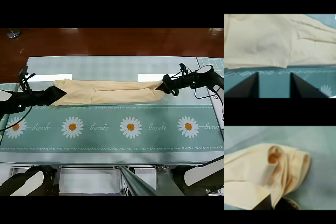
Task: Fold the shirts.
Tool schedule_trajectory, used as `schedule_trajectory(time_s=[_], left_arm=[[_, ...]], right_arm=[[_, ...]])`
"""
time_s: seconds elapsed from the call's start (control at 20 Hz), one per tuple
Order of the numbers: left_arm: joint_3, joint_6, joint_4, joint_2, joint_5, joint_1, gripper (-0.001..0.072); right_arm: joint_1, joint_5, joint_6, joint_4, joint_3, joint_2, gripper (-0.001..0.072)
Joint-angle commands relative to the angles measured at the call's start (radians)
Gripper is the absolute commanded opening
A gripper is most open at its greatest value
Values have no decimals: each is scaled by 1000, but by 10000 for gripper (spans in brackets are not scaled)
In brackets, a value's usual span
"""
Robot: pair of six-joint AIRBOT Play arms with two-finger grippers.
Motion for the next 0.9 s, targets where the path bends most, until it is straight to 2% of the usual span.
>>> schedule_trajectory(time_s=[0.0,0.1,0.2,0.4,0.6,0.75,0.85], left_arm=[[19,61,-27,5,-34,-103,20],[68,68,-25,2,-13,-185,19],[134,68,12,-16,56,-307,18],[307,-85,165,-163,230,-581,18],[546,-164,192,-418,177,-747,18],[710,-316,245,-600,26,-842,18],[768,-370,236,-679,-12,-904,18]], right_arm=[[5,68,-35,-37,10,100,23],[9,165,-89,-130,-18,238,22],[8,153,-88,-185,-118,425,23],[8,132,-50,-212,-338,794,23],[8,160,23,-216,-451,1059,23],[8,170,55,-218,-452,1150,23],[8,175,62,-220,-452,1160,23]])
